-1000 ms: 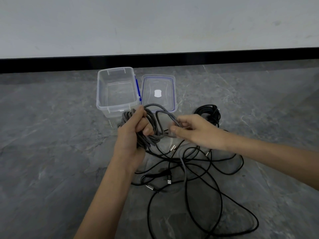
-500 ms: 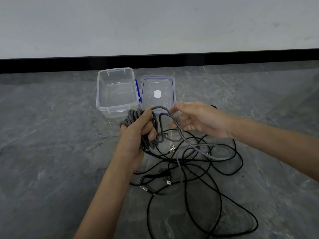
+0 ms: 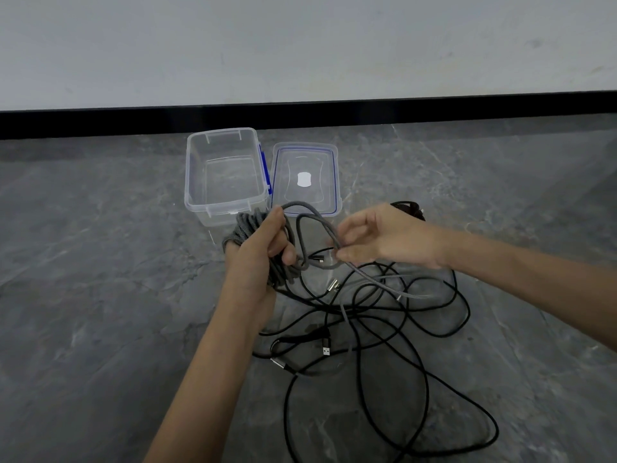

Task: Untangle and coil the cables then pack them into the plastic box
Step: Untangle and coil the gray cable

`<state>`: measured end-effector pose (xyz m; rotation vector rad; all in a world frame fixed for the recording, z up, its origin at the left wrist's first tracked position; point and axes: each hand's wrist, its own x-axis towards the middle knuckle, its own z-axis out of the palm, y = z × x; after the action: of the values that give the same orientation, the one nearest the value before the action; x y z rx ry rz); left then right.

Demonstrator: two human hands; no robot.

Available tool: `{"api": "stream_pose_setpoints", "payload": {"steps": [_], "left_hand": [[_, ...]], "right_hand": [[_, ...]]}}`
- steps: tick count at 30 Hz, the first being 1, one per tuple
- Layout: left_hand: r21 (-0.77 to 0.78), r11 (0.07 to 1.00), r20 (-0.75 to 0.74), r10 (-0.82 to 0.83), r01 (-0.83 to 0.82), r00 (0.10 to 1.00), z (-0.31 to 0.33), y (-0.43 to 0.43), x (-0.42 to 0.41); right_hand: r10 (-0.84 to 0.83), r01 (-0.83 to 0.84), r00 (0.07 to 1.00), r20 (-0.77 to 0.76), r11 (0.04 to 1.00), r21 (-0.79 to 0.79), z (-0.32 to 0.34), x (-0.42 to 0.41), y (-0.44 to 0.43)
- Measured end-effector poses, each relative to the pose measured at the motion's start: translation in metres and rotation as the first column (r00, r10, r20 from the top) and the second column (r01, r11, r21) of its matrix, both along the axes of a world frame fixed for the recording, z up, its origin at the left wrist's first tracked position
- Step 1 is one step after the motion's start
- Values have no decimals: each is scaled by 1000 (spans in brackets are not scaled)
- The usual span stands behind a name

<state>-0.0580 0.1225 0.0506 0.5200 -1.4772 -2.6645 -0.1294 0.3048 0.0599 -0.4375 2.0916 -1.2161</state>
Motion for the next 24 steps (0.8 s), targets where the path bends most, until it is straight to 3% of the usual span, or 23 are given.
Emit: {"api": "stream_pose_setpoints", "payload": {"steps": [3,5,8,12,15,18,24], "left_hand": [[-2,998,-11,61,-61,998,1,0,-2],[30,995,-2,90,-90,996,1,0,-2],[74,992,6,104,-104,995,1,-4,-2],[117,989,16,88,-90,996,1,-7,-1],[174,982,34,64,-69,997,1,-5,-1],[234,971,21,44,-48,999,1,-4,0],[139,990,-5,6,-5,1000,4,5,0]], "right_hand": [[46,-16,978,-201,988,150,-11,2,-1],[9,32,968,-253,987,156,-16,4,-3],[-17,41,978,-208,993,115,-21,7,-1],[24,-23,999,22,999,-47,-21,10,1],[62,-61,998,11,995,-84,-19,11,1],[-33,36,999,21,989,-142,-16,8,3],[-127,112,989,-79,979,-171,-18,12,1]]}}
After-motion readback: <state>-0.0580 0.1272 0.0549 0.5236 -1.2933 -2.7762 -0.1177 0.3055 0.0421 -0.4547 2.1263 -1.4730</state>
